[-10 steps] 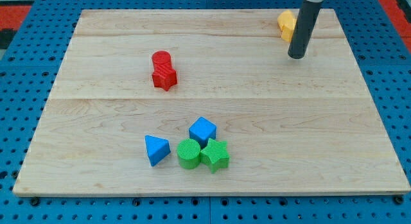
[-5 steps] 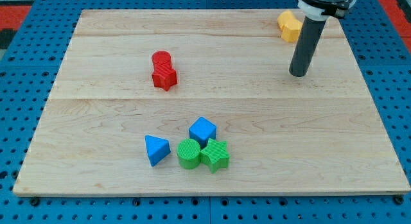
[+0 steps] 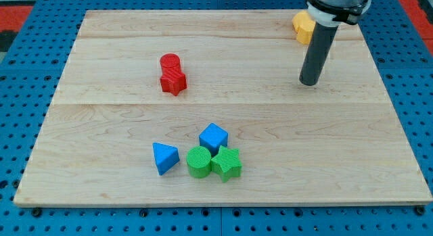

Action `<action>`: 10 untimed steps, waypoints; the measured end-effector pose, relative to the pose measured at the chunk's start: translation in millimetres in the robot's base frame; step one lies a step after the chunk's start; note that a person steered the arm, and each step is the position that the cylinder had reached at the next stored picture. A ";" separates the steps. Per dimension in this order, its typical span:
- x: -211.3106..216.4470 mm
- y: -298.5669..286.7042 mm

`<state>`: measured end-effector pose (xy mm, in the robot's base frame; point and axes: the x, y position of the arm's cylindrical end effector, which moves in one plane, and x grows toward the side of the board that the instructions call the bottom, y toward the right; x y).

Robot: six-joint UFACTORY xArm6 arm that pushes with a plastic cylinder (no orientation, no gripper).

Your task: Push the blue cube above the blue triangle

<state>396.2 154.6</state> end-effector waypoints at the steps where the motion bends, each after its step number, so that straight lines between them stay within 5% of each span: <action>1: 0.8 -13.2; 4: 2.2 -31.4; 6: 69.1 -156.8; 8: 93.0 -160.3; 10: 99.3 -95.6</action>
<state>495.4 59.0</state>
